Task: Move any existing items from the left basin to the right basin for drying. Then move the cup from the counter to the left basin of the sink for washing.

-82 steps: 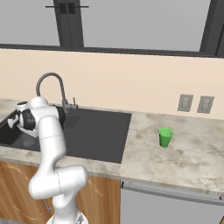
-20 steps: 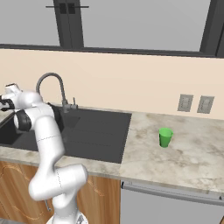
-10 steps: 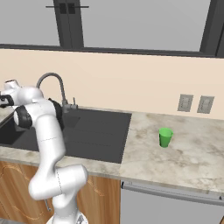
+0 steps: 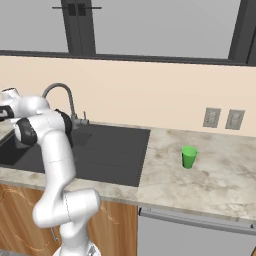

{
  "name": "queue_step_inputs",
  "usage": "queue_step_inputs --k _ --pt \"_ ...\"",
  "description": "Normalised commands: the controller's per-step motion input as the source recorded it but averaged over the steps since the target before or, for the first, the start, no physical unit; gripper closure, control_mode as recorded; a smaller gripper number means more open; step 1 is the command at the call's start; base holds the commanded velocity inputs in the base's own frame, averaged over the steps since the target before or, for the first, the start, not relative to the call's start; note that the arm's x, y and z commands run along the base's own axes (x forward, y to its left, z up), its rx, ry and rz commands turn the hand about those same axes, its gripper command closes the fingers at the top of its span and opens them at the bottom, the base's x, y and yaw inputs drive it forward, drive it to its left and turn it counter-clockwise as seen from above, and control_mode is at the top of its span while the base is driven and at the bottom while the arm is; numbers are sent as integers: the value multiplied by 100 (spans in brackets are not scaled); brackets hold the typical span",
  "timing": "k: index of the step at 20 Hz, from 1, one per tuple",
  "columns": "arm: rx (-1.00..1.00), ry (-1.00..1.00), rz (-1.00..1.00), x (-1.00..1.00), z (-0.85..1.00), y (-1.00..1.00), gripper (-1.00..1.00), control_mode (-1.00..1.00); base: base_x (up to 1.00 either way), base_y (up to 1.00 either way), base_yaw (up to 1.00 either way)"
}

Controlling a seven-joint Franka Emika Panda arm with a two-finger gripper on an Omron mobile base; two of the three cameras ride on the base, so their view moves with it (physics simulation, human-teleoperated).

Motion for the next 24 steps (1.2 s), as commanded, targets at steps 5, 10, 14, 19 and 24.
queue_step_inputs --k 5,10,14,19,24 --pt "0 0 -5 -19 34 -4 100 -100 0 0 0" --pt "0 -3 -5 -28 35 -8 100 -100 0 0 0" --pt "0 -3 -5 -30 36 -10 100 -100 0 0 0" --pt "-2 -5 -5 -34 27 -10 100 -100 0 0 0" --pt "-3 -4 -6 -34 18 -13 100 -100 0 0 0"
